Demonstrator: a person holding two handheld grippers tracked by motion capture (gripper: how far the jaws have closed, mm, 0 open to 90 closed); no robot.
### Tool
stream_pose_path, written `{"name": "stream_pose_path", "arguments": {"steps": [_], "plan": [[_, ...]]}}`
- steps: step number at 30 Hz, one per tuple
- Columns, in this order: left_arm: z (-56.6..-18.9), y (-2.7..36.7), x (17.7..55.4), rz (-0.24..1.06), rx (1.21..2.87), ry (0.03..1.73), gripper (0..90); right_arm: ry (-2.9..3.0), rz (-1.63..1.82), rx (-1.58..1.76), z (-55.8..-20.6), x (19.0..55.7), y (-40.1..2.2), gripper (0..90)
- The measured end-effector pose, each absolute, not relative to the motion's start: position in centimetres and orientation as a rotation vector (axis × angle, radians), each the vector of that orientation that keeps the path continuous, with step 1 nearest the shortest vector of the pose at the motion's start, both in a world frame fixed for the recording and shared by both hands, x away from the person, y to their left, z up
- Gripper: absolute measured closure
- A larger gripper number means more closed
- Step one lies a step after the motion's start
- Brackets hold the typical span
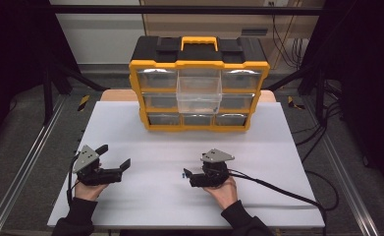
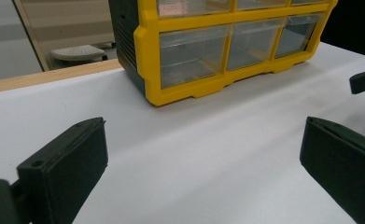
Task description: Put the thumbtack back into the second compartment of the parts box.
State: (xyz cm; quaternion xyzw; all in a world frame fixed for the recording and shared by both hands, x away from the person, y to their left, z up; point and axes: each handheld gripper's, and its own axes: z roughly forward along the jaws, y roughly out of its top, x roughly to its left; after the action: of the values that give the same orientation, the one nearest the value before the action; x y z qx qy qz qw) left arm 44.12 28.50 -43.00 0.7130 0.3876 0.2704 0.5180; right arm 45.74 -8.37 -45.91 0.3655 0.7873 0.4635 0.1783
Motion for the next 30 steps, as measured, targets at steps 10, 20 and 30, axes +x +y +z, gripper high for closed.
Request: {"name": "stream_pose_path", "arguments": {"steps": [10, 20, 30], "plan": [[-43.0, 28.5, 44.1, 0.65, 1.712, 0.932, 0.5, 2.305, 1.208, 1.014, -47.0, 46.0, -6.9, 23.9], [-43.0, 28.5, 44.1, 0.652, 1.713, 0.931, 0.5, 2.376, 1.172, 1.012, -48.0, 46.3, -6.6, 42.6], [-43.0, 28.4, 44.1, 0.651, 1.709, 0.934, 0.5, 2.416, 1.16, 1.009, -48.4, 46.3, -6.4, 58.6]]}}
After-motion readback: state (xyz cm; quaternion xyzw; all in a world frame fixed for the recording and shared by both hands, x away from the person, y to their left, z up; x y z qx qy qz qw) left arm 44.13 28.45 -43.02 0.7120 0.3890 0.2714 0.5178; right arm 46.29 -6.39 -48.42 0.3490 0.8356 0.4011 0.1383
